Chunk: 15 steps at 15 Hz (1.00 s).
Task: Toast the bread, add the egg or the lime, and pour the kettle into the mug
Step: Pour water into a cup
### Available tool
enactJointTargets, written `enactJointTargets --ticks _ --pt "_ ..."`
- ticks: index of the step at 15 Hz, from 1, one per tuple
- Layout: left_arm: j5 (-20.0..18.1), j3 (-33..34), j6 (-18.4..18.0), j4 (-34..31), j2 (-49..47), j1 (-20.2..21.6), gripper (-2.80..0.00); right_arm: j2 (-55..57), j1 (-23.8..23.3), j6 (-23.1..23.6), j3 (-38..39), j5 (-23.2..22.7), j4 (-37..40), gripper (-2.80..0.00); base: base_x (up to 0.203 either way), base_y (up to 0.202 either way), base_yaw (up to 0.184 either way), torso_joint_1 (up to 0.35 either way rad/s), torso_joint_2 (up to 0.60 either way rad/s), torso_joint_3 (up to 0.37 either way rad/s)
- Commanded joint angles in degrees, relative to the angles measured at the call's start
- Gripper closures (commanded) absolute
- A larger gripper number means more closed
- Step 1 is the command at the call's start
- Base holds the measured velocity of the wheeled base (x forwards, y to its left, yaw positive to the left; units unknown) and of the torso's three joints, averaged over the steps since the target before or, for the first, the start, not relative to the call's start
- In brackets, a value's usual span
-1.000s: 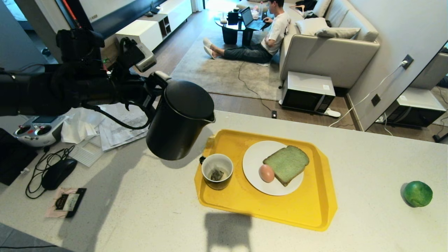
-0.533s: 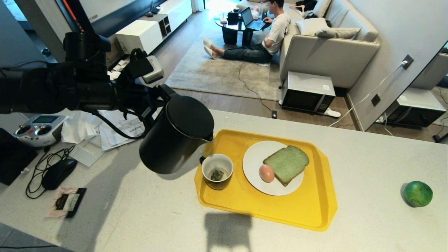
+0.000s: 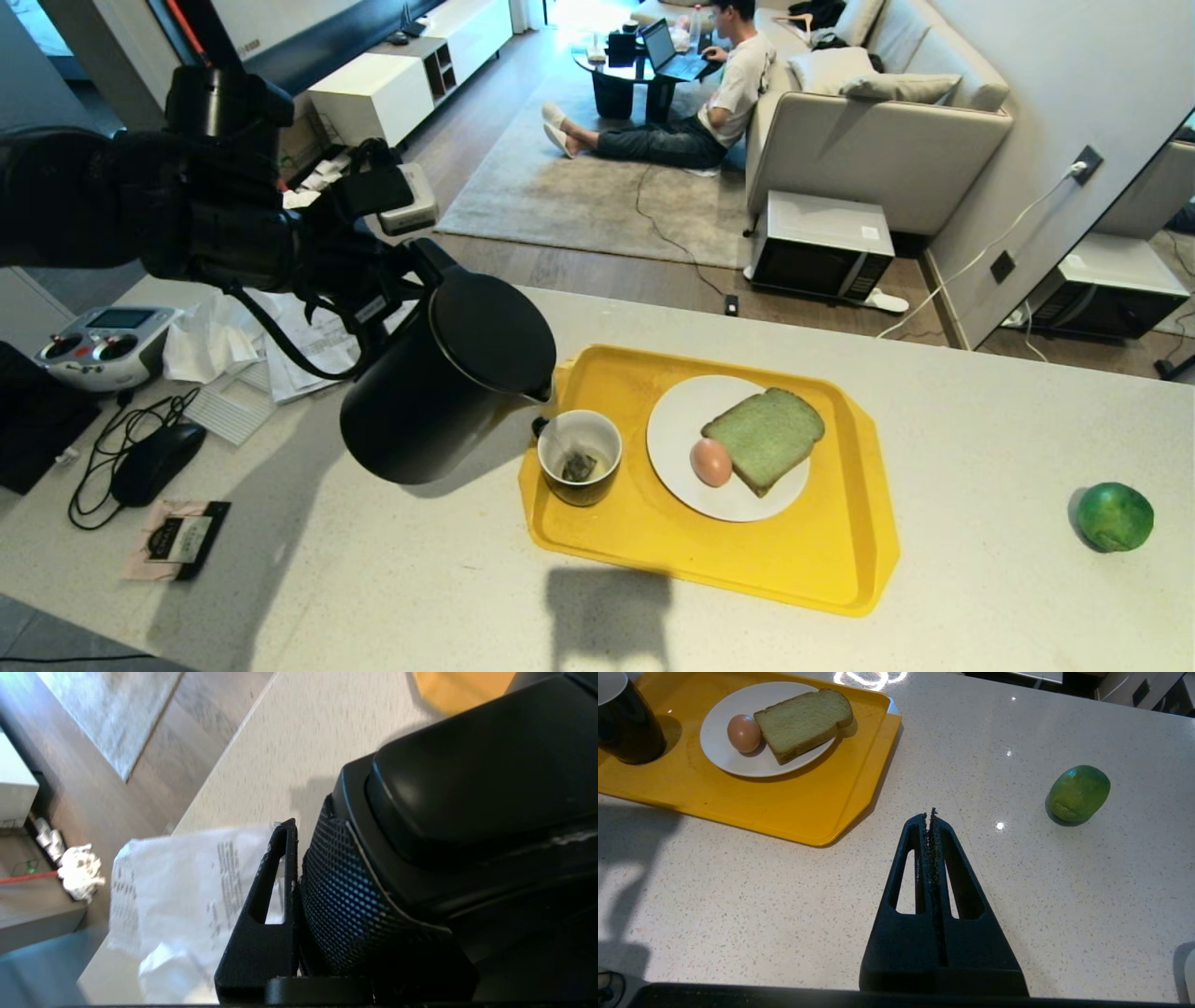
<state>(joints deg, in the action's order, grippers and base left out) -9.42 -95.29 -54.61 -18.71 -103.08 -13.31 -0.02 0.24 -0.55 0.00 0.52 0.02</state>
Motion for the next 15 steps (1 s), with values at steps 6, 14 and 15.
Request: enactJointTargets --ticks 6,14,15 --pt "7.87 -13.82 -5.27 -15.05 -3.99 -1.62 0.0 0.02 0.02 -0.07 0.09 0.0 -0.02 0.0 0.0 0.0 0.0 0.0 0.0 0.0" --pt "17.93 -16.42 -8.45 -16.12 -7.68 -6.02 0.0 0.02 0.02 -0.05 0.09 0.0 -0.02 0.0 0.0 0.0 0.0 0.0 0.0 0.0" --pt "18.96 -16.42 -8.94 -15.16 -7.96 -6.58 0.0 0.02 0.02 -0.02 0.09 0.0 -0.02 0.0 0.0 0.0 0.0 0.0 0.0 0.0"
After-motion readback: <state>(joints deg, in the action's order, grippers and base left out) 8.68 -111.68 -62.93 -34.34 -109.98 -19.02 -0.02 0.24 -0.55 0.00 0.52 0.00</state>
